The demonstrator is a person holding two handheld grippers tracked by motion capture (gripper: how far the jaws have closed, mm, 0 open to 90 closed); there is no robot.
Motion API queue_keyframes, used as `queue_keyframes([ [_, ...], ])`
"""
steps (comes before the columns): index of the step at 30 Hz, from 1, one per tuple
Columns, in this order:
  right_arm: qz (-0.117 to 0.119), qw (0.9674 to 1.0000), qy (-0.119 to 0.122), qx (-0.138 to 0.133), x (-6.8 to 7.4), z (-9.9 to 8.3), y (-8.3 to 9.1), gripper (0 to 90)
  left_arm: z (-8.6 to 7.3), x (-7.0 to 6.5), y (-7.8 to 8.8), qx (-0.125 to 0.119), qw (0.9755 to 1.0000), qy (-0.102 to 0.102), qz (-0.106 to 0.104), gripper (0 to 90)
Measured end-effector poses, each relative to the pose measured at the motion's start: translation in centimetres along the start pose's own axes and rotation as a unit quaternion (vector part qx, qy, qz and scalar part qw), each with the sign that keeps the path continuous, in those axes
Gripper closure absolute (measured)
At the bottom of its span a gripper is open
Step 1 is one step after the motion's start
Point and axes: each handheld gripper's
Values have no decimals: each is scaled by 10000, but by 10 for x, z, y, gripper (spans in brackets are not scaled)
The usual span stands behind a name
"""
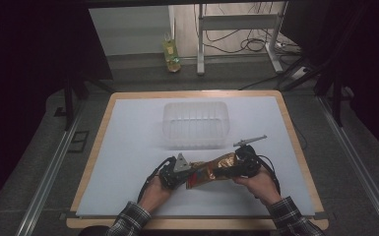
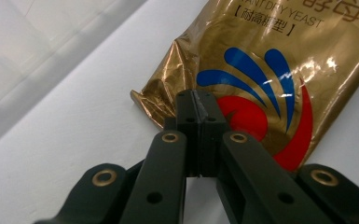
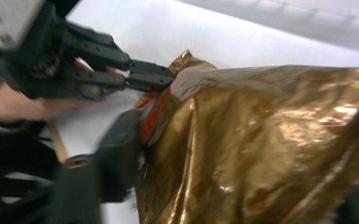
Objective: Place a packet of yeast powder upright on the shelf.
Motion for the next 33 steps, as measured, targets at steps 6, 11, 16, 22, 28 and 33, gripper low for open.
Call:
queue_keyframes([
  [6,239,9983,-511,-138,-4,2,5,624,-1,0,3,-40,10000,3,-14,895],
  [11,234,9986,-454,-163,1,7,9,657,-1,2,7,-100,9999,36,-6,859],
  [16,128,9993,-317,-157,4,12,15,667,-1,1,11,-189,9998,21,-11,821],
  [22,-47,9996,-220,-188,5,17,25,672,-2,1,19,-304,9995,94,-47,731],
  [28,-207,9993,-155,-271,4,21,35,672,-5,3,30,-478,9986,214,-110,661],
  [33,-289,9990,-99,-315,5,25,41,673,-10,2,37,-535,9982,273,-73,566],
])
Point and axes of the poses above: each handheld gripper's, and its own axes: y roughly backward along the jaws, z roughly out of its top, x roughly to its left, and after that the axes turned 3 degrees about y, right-handed
